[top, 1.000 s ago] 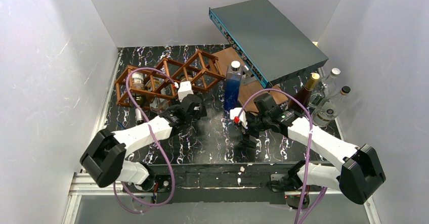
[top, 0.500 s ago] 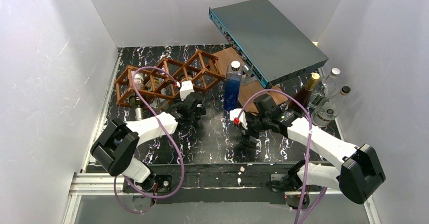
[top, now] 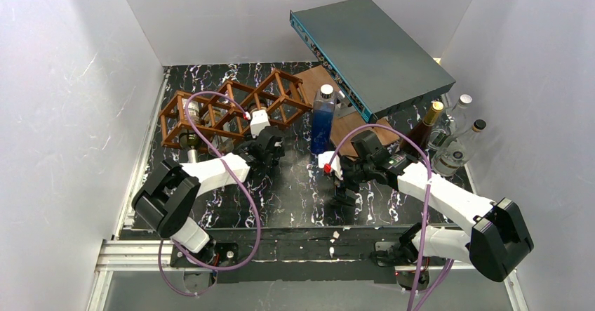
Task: Take the wine bottle off the wine rack
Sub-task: Pick up the wine bottle from the wine rack.
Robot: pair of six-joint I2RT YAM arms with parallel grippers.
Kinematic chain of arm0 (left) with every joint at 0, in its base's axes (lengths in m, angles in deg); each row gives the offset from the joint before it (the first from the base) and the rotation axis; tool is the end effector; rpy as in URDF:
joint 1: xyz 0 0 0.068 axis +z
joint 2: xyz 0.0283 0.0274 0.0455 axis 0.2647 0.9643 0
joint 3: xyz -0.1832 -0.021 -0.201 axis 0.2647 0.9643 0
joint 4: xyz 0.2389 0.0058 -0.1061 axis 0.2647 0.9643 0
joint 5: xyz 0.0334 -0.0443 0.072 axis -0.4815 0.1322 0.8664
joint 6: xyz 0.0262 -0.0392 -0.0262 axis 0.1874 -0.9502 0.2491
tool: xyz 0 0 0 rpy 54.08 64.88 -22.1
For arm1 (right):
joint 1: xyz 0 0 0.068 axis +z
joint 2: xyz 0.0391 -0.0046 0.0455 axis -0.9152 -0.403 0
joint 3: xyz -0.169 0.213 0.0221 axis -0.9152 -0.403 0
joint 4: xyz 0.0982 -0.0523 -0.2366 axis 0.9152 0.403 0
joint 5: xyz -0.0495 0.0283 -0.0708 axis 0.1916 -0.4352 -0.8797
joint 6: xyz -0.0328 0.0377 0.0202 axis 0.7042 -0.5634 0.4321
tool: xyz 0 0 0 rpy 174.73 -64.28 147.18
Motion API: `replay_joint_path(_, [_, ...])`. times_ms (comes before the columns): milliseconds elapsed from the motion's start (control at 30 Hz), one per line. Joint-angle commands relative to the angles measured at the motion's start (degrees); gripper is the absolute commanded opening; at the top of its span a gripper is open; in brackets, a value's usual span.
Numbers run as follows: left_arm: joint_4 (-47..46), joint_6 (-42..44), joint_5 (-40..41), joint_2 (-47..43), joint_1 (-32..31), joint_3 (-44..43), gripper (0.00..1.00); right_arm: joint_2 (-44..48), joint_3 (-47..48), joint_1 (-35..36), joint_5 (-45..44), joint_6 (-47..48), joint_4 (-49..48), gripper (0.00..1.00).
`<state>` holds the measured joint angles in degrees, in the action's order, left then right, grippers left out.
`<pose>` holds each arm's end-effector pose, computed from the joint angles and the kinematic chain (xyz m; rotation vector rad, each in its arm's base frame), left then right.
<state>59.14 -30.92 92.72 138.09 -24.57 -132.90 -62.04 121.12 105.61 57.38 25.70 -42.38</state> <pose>0.2557 -0.1887 0.1922 -0.2582 2.0562 -0.1987 0.1661 0.1612 0.2299 -1.7130 1.6407 0.6805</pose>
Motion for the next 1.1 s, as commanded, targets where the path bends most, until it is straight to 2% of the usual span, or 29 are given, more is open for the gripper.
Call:
replay_joint_path(0, [-1.27,-0.34,2.42,0.25,0.28,-1.42,0.49,-0.29,-0.04,-0.21,-0.01,1.14,0.04,0.98])
replay_joint_path(333, [-1.18,-0.02,0.46,-4.96,0.2,0.46,0.0,-0.47,-0.01,-0.21,-0.17,1.5,0.26,0.98])
replay_joint_path(800, [-0.75,1.72,2.8,-16.92,-3.24,4.95,0.0,-0.39,0.0,-0.27,-0.19,2.07,0.71,0.98])
replay_joint_path(1067, [-0.3,0.11,3.75,-16.62,-4.07,6.41,0.0,-0.21,0.02,-0.35,-0.1,2.38,0.92,0.98])
